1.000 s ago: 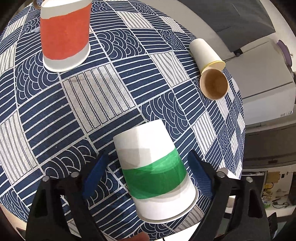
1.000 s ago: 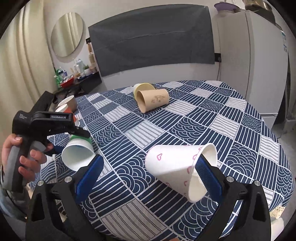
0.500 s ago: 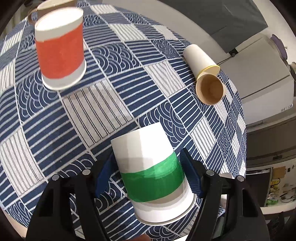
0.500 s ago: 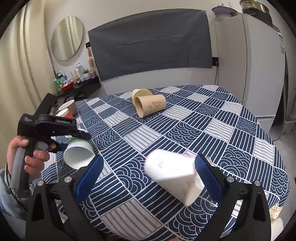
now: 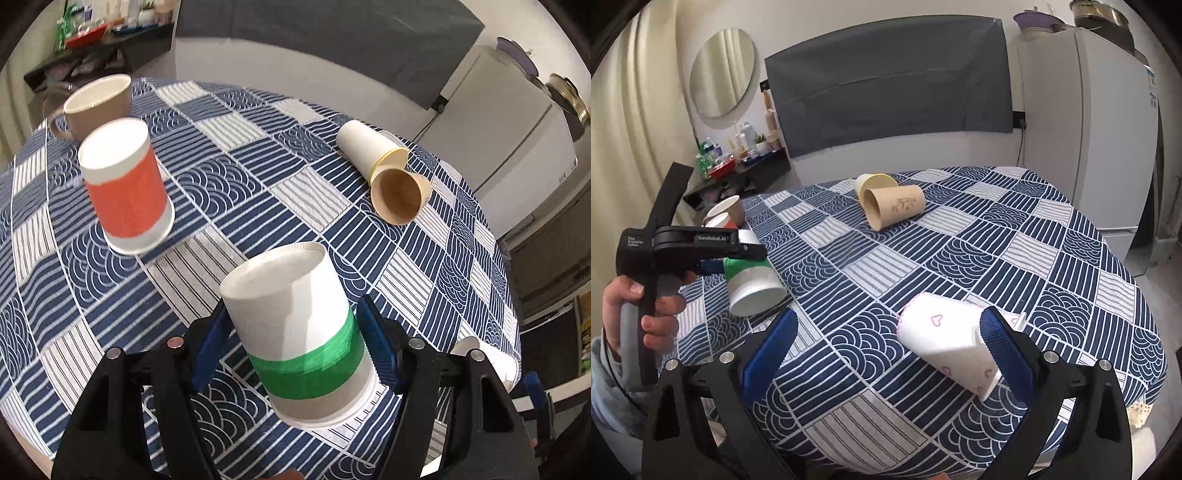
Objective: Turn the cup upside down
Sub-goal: 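Lift and rotate the cup with the left gripper so its mouth faces down, then set the cup mouth-down on the cloth and open the left gripper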
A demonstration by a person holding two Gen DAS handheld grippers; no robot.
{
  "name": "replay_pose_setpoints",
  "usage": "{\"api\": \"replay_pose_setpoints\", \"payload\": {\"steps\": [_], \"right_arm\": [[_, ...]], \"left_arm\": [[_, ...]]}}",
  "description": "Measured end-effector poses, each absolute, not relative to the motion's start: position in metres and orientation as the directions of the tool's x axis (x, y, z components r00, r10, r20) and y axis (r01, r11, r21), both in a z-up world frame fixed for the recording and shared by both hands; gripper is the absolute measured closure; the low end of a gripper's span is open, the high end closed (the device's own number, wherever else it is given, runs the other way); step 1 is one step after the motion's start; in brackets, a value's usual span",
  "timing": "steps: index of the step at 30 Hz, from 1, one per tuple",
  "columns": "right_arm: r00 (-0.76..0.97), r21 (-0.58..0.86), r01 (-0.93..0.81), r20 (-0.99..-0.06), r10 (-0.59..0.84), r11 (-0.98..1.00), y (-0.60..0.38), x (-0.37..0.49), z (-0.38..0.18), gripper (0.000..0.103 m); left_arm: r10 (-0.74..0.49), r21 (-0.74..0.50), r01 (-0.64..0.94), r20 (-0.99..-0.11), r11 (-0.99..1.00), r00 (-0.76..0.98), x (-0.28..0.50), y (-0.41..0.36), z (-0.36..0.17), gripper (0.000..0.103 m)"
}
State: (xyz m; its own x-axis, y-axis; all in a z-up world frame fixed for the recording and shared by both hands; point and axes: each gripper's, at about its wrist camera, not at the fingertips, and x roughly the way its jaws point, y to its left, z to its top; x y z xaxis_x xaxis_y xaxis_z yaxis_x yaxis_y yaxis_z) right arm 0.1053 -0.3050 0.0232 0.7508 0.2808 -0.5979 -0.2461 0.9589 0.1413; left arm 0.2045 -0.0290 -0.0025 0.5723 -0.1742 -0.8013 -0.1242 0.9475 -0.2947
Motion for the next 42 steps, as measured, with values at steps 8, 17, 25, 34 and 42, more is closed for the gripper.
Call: {"api": "replay_pose_setpoints", "payload": {"steps": [8, 17, 25, 34, 42], "right_arm": [[0.744, 0.126, -0.262, -0.605, 0.284, 0.957, -0.289, 0.102, 0.023, 0.008], [0.738, 0.111, -0.263, -0.617, 0.274, 0.958, -0.281, 0.098, 0.022, 0.008], [0.737, 0.118, -0.246, -0.621, 0.265, 0.962, -0.285, 0.097, 0.021, 0.008], [0.747, 0.108, -0.238, -0.615, 0.253, 0.965, -0.284, 0.095, 0.025, 0.008], [0.755, 0.102, -0.234, -0.607, 0.247, 0.967, -0.277, 0.097, 0.034, 0.008]], "left_arm": [[-0.061, -0.11, -0.031, -0.739, 0.993, 0.671, 0.189, -0.047, 0.007, 0.036], [-0.017, 0.038, 0.062, -0.708, 0.997, 0.706, 0.173, -0.078, -0.001, 0.036], [-0.062, 0.043, 0.129, -0.703, 0.991, 0.708, 0.16, -0.094, -0.012, 0.036], [-0.081, 0.032, 0.141, -0.687, 0.989, 0.722, 0.15, -0.092, -0.005, 0.023], [-0.067, 0.012, 0.102, -0.68, 0.995, 0.73, 0.133, -0.072, 0.008, 0.017]]}}
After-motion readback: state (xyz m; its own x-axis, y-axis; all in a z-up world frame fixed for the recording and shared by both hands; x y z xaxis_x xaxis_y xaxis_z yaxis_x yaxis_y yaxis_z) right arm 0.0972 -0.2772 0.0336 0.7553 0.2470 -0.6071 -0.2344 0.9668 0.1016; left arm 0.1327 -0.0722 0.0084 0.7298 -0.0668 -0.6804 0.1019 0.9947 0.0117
